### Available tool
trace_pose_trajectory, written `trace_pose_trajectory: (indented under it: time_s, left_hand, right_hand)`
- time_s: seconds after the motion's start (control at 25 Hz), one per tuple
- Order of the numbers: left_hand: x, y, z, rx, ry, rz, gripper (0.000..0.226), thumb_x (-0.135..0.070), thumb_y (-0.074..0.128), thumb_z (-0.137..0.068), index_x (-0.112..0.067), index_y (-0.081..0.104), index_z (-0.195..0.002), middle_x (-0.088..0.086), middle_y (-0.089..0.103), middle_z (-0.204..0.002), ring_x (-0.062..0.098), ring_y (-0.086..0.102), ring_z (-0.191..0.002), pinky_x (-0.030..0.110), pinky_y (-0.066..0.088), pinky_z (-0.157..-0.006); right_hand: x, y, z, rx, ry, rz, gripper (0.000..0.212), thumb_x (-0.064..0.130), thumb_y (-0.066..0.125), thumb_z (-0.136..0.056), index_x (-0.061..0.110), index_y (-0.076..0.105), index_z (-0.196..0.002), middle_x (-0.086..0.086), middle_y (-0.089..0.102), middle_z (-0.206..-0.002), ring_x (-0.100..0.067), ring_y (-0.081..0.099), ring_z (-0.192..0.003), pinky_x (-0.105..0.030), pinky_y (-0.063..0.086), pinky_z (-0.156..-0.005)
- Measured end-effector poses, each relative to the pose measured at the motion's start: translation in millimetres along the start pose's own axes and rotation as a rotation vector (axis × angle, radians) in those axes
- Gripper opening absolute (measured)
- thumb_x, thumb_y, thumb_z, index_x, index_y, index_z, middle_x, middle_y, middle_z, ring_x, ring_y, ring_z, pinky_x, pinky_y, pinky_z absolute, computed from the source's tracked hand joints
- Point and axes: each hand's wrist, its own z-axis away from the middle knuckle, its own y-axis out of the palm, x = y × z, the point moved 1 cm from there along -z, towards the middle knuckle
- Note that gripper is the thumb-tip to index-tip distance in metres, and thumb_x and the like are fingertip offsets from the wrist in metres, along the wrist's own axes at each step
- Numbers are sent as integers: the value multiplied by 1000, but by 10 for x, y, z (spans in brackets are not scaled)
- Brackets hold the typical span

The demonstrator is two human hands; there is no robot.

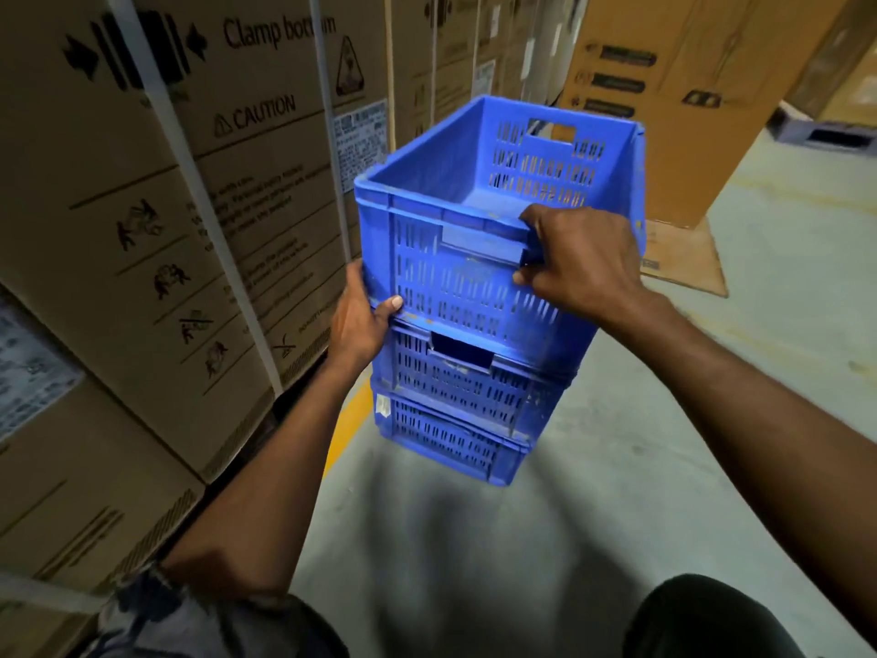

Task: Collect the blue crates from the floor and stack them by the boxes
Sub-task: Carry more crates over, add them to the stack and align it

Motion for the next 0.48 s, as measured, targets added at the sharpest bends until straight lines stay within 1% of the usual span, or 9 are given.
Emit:
trace_pose_trajectory:
  time_s: [0.08, 0.16, 0.24, 0.32, 0.48]
  left_hand:
    - [20, -22, -34, 17, -11, 15, 64, -33, 67, -93, -19, 30, -144, 9, 52, -144, 31, 56, -126, 48, 50, -97]
    - [81, -28, -28, 25, -1, 37, 65, -32, 67, -93, -19, 29, -145, 8, 51, -146, 30, 55, -127, 48, 50, -100]
    - [88, -22, 16, 8, 6, 33, 62, -28, 67, -94, -15, 31, -144, 9, 52, -144, 29, 56, -126, 43, 49, -98]
    - [74, 3, 30, -7, 5, 11, 61, -26, 66, -95, -10, 32, -143, 12, 52, -144, 31, 55, -126, 43, 47, -97]
    - [39, -22, 0, 17, 7, -89, 63, -33, 63, -96, -11, 29, -145, 11, 48, -147, 34, 52, -128, 44, 44, -93]
  right_hand:
    - [48, 9, -27, 14, 6, -21, 42, 43, 77, -74, 21, 61, -106, -10, 71, -86, -38, 67, -83, -40, 49, -65]
    - [98, 31, -16, 2, 17, -34, 40, 41, 77, -73, 21, 61, -104, -11, 71, -87, -39, 66, -84, -40, 49, -66]
    - [100, 34, 6, 4, 13, -33, 38, 37, 76, -73, 21, 62, -105, -12, 71, -90, -40, 66, -87, -41, 49, -67]
    - [70, 3, 7, 24, -7, -52, 37, 33, 75, -74, 20, 63, -106, -14, 71, -93, -41, 66, -91, -41, 49, -70]
    - [24, -44, -30, 46, -38, -48, 36, 31, 76, -76, 16, 62, -106, -17, 71, -93, -42, 65, -91, -39, 42, -66]
